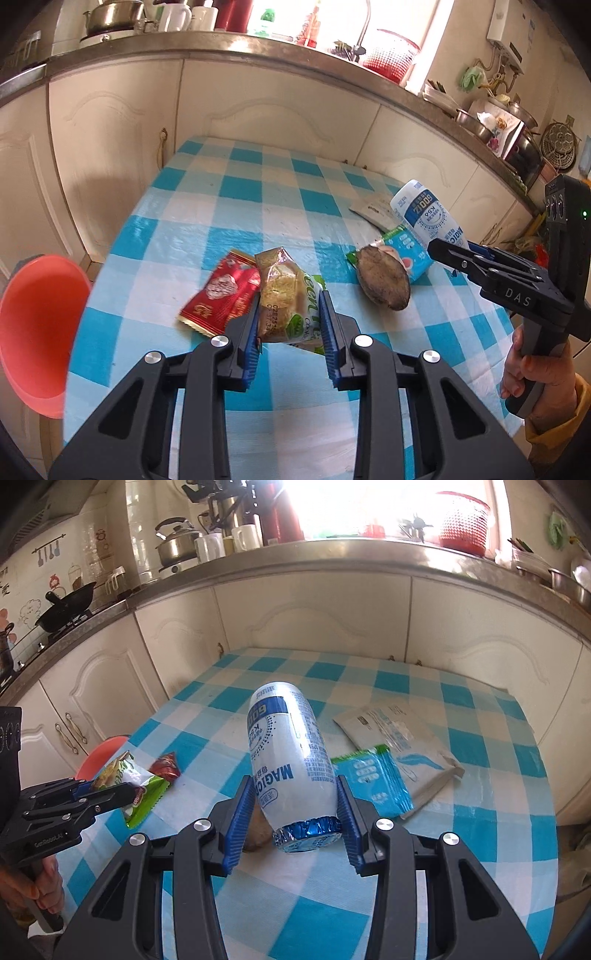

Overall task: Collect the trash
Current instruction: 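Carry wrapper and bottle over the orange bucket and open both tools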

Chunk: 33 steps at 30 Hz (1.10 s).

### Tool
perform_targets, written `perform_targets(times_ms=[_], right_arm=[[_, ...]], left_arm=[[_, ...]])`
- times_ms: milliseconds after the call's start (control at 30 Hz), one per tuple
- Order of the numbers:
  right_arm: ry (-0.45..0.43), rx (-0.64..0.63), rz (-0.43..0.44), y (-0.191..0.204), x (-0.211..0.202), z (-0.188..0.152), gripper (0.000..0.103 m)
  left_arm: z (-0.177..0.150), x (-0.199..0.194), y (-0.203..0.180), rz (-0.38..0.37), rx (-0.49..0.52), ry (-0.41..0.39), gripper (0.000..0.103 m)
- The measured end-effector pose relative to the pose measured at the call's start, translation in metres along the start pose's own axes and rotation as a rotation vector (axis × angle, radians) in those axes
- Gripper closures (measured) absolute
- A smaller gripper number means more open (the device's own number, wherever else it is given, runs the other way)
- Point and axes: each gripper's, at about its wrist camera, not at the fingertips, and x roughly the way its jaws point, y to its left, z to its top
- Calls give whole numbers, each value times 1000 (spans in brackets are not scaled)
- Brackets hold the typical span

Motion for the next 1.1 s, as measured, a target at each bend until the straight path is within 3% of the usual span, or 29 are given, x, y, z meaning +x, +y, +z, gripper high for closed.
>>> perform_targets(times_ms=[367, 733, 1100], right_arm=[[-18, -102, 57, 60, 4, 27, 58], [-9, -216, 168, 142, 22, 47, 58], [30, -314, 269, 219, 52, 61, 58]], left_arm=[[5, -44, 48, 64, -65, -76, 72], [2, -90, 109, 153, -149, -145, 72], [-9, -112, 176, 243, -252, -176, 72]])
